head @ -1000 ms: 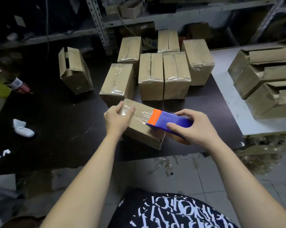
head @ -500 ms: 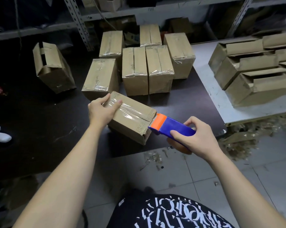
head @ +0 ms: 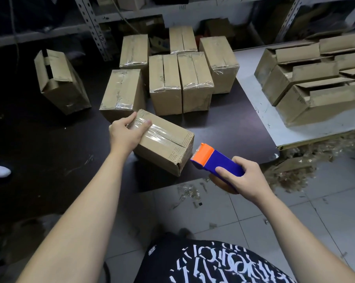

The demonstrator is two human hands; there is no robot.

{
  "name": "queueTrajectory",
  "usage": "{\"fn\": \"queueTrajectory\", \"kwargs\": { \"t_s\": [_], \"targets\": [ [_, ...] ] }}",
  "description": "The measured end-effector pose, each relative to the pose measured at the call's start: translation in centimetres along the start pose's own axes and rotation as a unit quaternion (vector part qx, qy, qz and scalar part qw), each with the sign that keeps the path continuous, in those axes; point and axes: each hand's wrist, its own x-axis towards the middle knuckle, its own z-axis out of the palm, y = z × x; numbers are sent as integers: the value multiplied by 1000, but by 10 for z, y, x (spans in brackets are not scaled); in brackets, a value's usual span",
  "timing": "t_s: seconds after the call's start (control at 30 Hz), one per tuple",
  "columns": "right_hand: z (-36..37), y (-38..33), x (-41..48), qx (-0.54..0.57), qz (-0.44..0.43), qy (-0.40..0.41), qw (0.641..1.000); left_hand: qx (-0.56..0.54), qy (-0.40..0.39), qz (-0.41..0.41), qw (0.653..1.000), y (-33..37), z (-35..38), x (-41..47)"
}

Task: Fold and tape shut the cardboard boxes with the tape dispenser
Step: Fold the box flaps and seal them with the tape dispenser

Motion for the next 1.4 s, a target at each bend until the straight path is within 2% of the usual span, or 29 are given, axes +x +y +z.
{"fn": "queueTrajectory", "kwargs": {
  "t_s": [0.17, 0.4, 0.5, 0.73, 0.9, 1.0, 1.17, 1.27, 1.4],
  "targets": [
    [17, 16, 3, -61, -44, 18, 997, -7, 4, -2, 1000, 1, 1, 0],
    [29, 22, 12, -86, -67, -6, 994, -12, -5, -9, 1000, 1, -1, -1],
    [37, 21, 17, -69, -47, -15, 996, -19, -7, -12, 1000, 0, -1, -1],
    [45, 15, 27, 33, 56, -65, 996, -17, -8, -18, 1000, 1, 0, -2],
    [44, 20, 31, 56, 160, -44, 984, -18, -2, -22, 1000, 1, -3, -8],
    [41, 23, 29, 83, 176, 13, 981, -9, -11, -17, 1000, 0, -4, -13],
    [32, 16, 28, 127, 146, 113, 975, 1, -5, -38, 999, 0, -7, -24],
    [34, 3, 27, 133, 113, 126, 977, -21, 30, -69, 997, 0, -7, -35],
    [38, -19, 23, 111, 68, 106, 986, -31, 91, -100, 990, 4, -6, -51]
  ]
}}
